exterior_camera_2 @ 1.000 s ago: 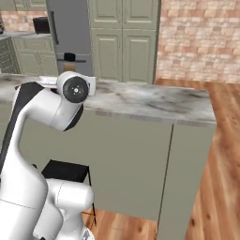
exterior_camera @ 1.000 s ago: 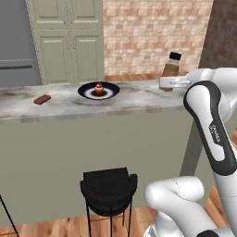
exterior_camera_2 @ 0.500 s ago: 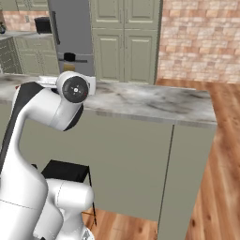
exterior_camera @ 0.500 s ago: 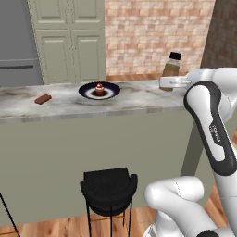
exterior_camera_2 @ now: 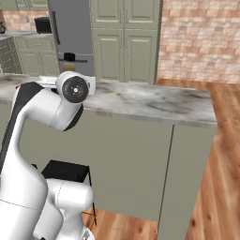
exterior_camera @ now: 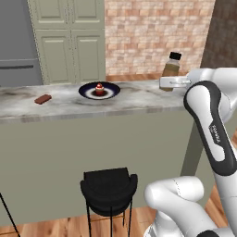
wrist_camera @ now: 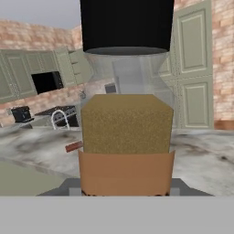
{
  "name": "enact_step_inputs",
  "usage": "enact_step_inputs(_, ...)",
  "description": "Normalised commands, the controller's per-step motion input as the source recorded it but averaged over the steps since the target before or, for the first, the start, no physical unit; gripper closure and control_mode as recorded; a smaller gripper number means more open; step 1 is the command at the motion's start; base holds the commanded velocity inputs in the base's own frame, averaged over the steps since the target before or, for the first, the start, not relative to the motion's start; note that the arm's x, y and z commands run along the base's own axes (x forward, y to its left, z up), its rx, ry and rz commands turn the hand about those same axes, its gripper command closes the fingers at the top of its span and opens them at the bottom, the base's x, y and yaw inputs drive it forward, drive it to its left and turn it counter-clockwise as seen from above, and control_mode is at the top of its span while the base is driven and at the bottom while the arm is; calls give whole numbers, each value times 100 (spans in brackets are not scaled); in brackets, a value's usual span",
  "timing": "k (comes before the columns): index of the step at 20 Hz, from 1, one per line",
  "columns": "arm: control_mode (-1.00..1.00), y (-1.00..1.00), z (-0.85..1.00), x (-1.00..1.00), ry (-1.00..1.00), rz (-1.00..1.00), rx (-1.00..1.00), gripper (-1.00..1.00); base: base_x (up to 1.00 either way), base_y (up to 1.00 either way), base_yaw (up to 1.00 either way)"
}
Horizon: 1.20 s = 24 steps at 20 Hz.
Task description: Take the cinnamon bottle from the cabinet and place it on the dining table, next to the plate with the cupcake. Then take the chocolate from the dining counter and place it on the cupcake plate.
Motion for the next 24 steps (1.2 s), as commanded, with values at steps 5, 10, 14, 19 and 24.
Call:
enact_step_inputs(5,100,0,0,0,0,0,0,100,6,-4,8)
enact_step_inputs(10,-100,-25,-19,26,5,29,-8,100,0,0,0)
enact_step_inputs(14,-100,-14,-25,41,1,35,-17,100,0,0,0)
enact_step_inputs(19,-100,-5,-30,55,1,33,-15,100,0,0,0)
enact_step_inputs(24,-100,3,-19,58,0,21,-5,100,0,0,0)
